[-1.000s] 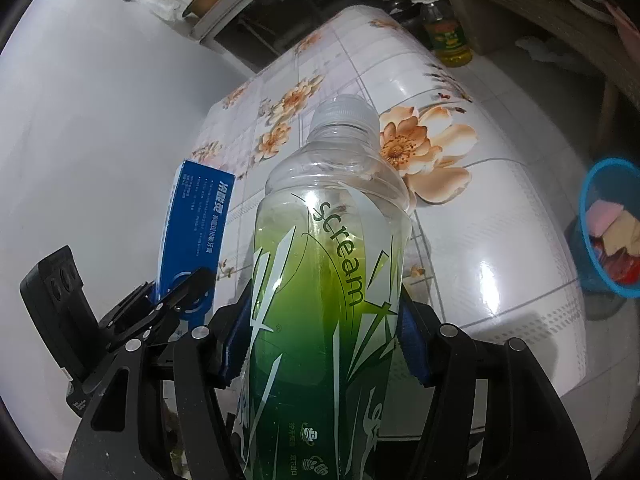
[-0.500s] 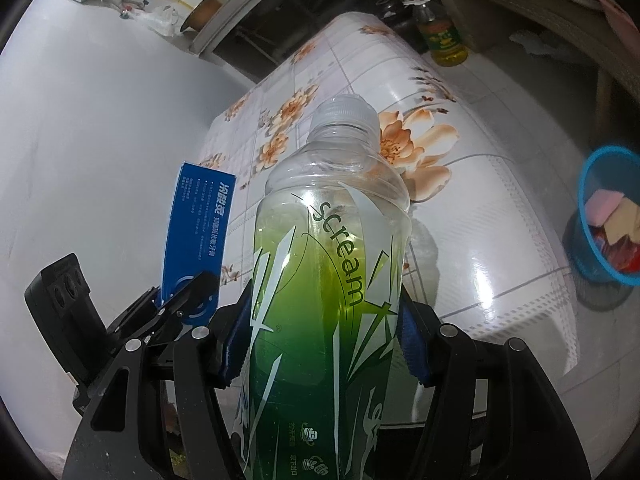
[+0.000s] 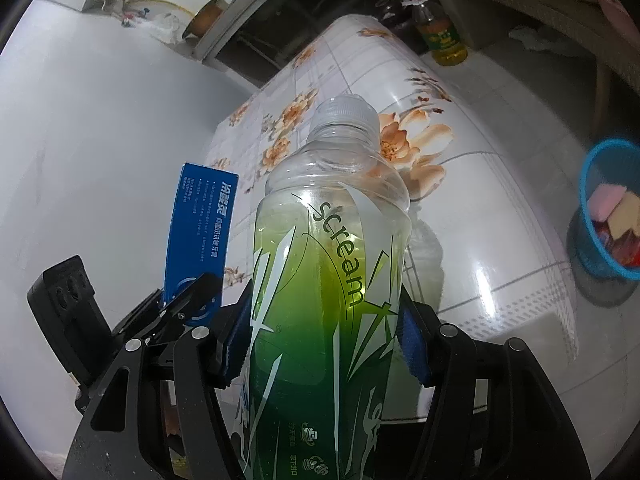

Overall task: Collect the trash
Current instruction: 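Lift the bottle and toothpaste box off the table with both grippers, then carry the bottle and toothpaste box to the blue basket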

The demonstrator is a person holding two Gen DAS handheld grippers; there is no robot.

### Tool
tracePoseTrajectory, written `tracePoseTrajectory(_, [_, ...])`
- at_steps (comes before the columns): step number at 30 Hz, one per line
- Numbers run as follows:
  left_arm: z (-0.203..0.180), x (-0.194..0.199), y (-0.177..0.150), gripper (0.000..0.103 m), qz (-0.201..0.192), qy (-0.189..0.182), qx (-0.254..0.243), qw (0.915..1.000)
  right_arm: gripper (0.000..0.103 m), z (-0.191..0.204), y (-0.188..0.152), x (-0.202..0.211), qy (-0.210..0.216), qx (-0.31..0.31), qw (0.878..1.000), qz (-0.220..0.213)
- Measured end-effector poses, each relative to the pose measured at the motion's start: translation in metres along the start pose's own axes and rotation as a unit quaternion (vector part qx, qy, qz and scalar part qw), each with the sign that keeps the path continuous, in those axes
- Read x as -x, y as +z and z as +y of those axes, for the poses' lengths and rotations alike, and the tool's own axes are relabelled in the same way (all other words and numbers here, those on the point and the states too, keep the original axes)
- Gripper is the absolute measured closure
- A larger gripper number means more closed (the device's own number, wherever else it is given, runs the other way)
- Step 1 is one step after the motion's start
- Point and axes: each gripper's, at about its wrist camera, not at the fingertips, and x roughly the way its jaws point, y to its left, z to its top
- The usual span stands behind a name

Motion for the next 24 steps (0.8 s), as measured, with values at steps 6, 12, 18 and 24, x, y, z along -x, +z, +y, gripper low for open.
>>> tracePoseTrajectory(6, [-0.021,-0.004,0.013,0.070,0.004,-0.027,-0.014,0.9995,0.043,-0.030,-0.009,0.030,0.037,-0.040,0.998,-0.038])
tracePoseTrajectory(12, [-0.072,-0.019,0.042,0.070,0.013,-0.093,-0.048,0.9944,0.043,-0.097,-0.021,0.104,-0.001,-0.104,0.987,-0.122])
tracePoseTrajectory(18, [-0.140,-0.075,0.075,0.070,0.080,-0.172,-0.063,0.9798,0.043,-0.182,-0.048,0.159,-0.048,-0.206,0.961,-0.178])
tracePoseTrajectory(24, [-0.216,-0.170,0.091,0.070,0.195,-0.205,-0.075,0.9561,0.043,-0.258,-0.062,0.151,-0.049,-0.298,0.936,-0.178])
